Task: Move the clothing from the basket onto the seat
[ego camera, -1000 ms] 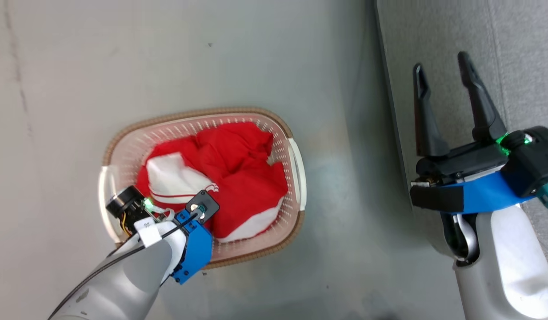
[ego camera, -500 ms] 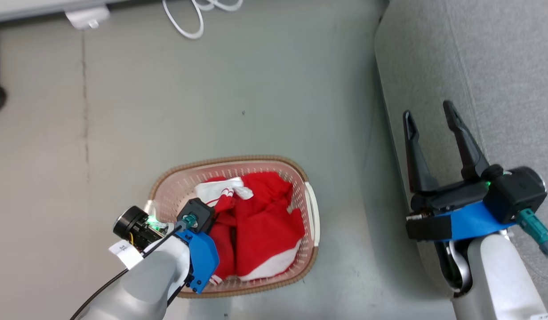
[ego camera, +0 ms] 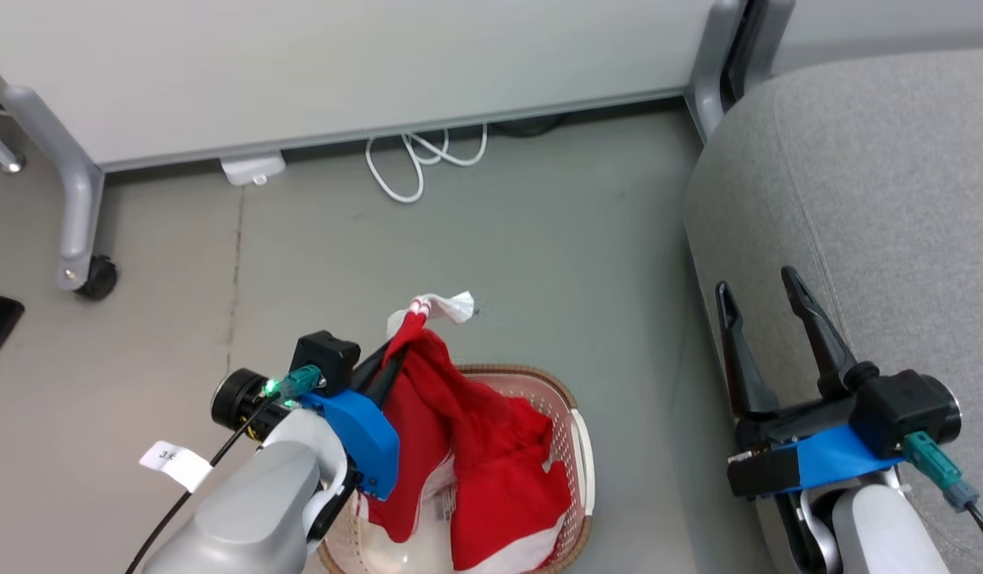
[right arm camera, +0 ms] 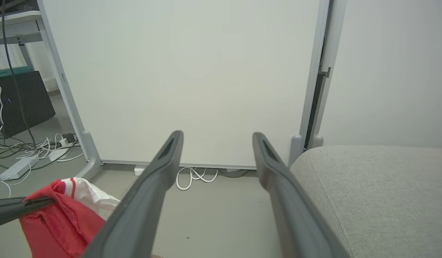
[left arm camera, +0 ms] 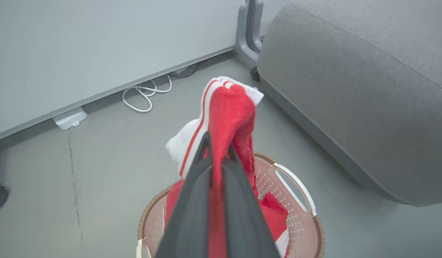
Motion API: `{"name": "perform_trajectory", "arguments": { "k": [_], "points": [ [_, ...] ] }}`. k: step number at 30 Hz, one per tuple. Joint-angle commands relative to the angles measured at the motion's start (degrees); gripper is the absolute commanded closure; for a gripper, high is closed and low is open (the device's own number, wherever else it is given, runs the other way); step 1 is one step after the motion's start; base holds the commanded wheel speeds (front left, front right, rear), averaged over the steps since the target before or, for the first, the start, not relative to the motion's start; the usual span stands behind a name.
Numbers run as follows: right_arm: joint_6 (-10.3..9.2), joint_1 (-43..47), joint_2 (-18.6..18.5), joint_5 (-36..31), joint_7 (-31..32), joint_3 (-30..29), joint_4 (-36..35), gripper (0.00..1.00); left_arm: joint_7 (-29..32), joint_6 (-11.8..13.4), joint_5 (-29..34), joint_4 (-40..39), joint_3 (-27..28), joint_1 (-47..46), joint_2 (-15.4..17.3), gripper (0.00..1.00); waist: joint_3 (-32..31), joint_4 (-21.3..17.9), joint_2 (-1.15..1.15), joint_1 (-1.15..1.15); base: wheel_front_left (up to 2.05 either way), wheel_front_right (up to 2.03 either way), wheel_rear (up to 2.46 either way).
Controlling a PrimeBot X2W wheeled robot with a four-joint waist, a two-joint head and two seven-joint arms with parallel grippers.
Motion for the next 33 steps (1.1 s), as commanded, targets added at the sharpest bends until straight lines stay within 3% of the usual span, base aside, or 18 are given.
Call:
{"name": "perform_trajectory", "arguments": {
  "k": [1, 16, 33],
  "points": [
    [0.03, 1.0, -0.2, -0.1, -0.2, 0.0, 0.2, 0.00, -0.3, 0.5, 0.7, -1.0, 1.0, 0.1, 0.5, 1.00, -2.0, 0.8, 0.00, 0.01, 0.00, 0.00, 0.00],
    [0.03, 5.5, -0.2, 0.5, -0.2, 0.6, 1.2, 0.00, -0.3, 0.6, 4.7, -18.8, 13.0, 1.3, -0.1, 1.00, -8.8, 2.0, 0.00, 0.01, 0.00, 0.00, 0.00],
    [0.03, 8.1, -0.2, 2.0, -0.2, 0.5, 1.2, 0.00, 2.9, 1.0, 3.4, -31.2, 13.1, -5.4, -3.7, 1.00, -12.3, 2.7, 0.00, 0.01, 0.00, 0.00, 0.00]
  ]
}}
